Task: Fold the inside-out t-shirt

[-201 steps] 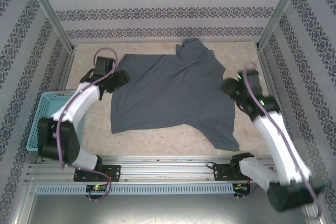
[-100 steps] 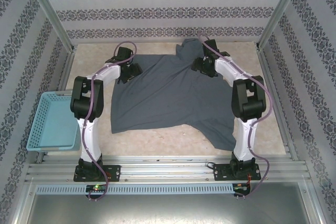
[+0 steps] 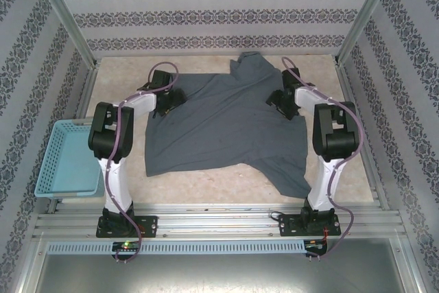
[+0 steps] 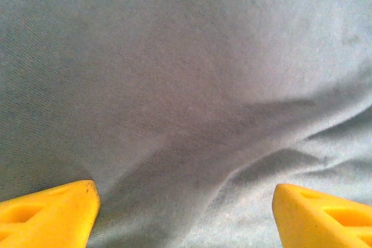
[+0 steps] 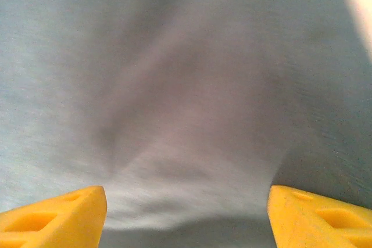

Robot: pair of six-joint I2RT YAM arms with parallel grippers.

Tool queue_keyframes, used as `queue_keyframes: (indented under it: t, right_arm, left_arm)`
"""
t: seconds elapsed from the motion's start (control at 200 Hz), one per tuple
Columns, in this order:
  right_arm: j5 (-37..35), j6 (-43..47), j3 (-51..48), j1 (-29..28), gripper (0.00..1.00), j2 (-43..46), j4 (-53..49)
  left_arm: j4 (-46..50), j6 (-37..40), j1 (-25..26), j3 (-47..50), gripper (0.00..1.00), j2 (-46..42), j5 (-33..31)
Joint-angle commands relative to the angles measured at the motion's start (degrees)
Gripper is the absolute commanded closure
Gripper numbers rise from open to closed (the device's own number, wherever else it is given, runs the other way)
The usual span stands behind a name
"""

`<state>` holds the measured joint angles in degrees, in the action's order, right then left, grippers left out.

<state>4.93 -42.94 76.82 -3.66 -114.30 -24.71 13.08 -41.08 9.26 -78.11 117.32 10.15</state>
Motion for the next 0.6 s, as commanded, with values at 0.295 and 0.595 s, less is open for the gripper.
queue_keyframes:
  t: [0.295, 0.595]
  right_arm:
    - [-8.0, -7.34, -26.1, 1.22, 0.26, 20.52, 5.42]
    - [-12.94, -1.52, -24.9, -1.45, 0.26, 28.66, 3.18]
  left_arm:
    - [2.92, -2.35, 5.09, 17.01, 0.19, -13.17, -2.7]
    - [18.0, 6.27, 3.79, -11.92, 0.19, -1.44, -17.91]
